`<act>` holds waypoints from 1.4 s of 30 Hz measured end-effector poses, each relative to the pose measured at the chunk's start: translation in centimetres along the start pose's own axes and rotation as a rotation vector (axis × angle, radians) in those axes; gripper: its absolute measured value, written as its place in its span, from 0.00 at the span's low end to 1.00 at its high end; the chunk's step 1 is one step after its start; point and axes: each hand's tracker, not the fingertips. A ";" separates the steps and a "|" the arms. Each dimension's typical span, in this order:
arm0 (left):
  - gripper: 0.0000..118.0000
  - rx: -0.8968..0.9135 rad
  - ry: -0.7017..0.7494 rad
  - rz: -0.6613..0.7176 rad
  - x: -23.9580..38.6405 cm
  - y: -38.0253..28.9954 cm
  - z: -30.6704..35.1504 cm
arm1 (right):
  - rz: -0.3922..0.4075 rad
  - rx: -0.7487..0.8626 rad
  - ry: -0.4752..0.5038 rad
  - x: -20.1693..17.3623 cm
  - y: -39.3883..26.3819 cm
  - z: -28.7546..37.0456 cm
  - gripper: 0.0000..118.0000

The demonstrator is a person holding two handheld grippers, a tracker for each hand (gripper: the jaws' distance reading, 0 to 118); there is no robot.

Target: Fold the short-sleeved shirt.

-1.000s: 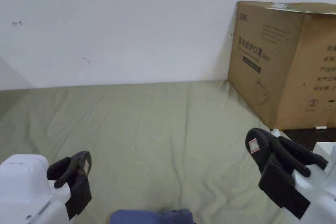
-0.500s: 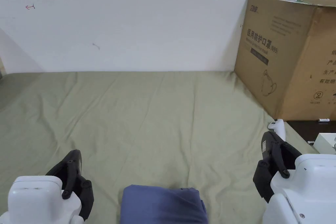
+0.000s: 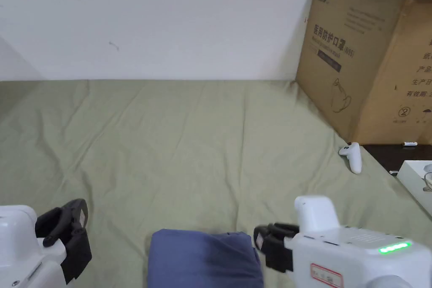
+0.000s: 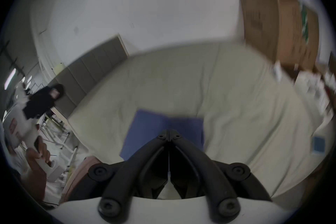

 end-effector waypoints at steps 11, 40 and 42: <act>0.00 -0.382 -0.301 0.334 -6.6 -4.3 -7.6 | -0.336 -0.349 0.040 7.3 -2.7 -9.3 0.00; 0.18 -0.792 -0.583 0.561 -12.5 -6.1 -19.8 | -0.277 -0.203 -0.044 4.1 -2.2 -4.0 0.00; 0.18 -0.788 -0.473 0.469 -16.2 -2.6 -18.1 | -0.267 -0.189 -0.048 3.2 -2.1 -3.0 0.00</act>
